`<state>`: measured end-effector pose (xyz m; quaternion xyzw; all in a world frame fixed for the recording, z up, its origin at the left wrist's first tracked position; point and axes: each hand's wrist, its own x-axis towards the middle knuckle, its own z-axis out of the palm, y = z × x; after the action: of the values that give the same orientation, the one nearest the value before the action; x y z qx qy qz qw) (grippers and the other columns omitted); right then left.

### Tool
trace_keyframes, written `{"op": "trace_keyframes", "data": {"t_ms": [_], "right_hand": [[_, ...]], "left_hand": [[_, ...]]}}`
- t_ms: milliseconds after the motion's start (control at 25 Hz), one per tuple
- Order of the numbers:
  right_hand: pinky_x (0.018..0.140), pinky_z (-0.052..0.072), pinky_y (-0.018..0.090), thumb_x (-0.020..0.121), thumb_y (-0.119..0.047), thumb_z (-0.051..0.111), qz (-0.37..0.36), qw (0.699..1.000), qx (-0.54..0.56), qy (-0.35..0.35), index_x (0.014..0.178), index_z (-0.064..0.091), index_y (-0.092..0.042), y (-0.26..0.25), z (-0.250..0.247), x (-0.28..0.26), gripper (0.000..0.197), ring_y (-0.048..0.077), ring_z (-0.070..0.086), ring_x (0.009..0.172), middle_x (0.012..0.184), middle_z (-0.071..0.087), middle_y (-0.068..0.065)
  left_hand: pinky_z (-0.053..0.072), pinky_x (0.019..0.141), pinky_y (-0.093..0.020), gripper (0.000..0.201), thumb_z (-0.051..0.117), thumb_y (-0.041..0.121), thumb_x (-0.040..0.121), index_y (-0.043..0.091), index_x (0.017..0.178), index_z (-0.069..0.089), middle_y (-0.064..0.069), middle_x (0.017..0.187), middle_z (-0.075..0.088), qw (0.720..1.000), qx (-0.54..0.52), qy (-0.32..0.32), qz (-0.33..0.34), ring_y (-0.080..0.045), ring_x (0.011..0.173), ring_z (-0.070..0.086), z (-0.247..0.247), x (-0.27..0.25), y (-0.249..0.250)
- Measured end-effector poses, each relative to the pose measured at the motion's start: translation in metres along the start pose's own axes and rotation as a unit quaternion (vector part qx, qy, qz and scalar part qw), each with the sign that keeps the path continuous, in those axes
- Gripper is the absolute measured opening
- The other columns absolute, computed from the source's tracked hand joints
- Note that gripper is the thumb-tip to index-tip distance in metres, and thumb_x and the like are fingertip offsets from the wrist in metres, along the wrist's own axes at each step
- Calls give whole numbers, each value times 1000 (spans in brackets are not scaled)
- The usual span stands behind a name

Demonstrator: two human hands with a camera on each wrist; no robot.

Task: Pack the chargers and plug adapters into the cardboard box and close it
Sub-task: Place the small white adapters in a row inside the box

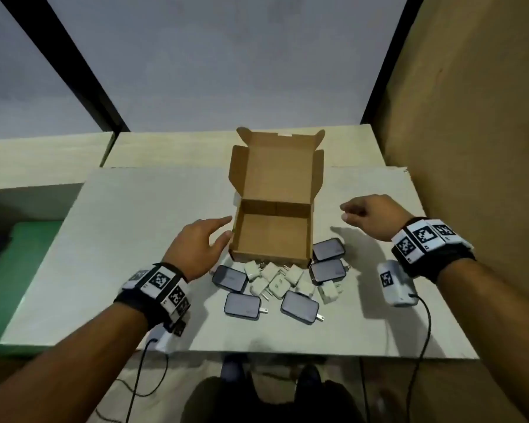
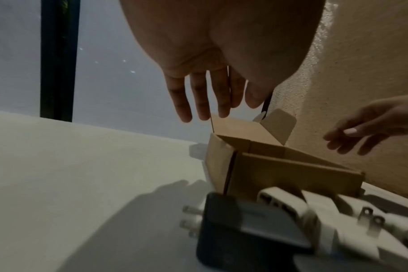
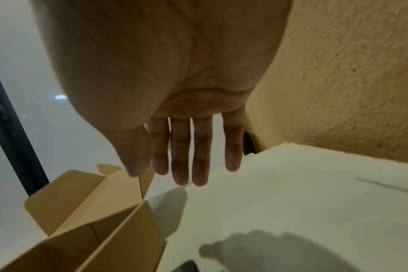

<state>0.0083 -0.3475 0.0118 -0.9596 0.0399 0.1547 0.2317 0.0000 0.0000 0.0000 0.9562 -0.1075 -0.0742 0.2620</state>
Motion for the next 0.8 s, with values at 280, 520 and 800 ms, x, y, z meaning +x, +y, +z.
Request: {"op": "trace_keyframes", "data": {"t_ms": [280,520,800], "right_hand": [[92,40,22,91,-32,60,-34,996,18,76,123,64,-19,4,48,11,35,16,63,105,119,69,4],[93,42,27,91,-33,59,-85,989,-68,105,125,62,-20,1,92,-20,37,19,61,108,121,68,3],[83,40,24,90,-35,62,-68,982,-88,152,115,67,-18,-3,104,-92,31,16,61,96,109,70,1]], "left_hand": [[38,107,-34,45,57,33,94,21,137,54,2,138,57,995,24,43,90,-18,128,49,52,2,-25],[39,107,-38,49,58,39,92,24,138,52,5,146,48,987,76,26,140,-19,126,51,60,-13,-20],[39,96,-34,49,54,36,96,16,139,45,-11,138,53,974,167,-43,144,-29,120,52,65,-44,-6]]}}
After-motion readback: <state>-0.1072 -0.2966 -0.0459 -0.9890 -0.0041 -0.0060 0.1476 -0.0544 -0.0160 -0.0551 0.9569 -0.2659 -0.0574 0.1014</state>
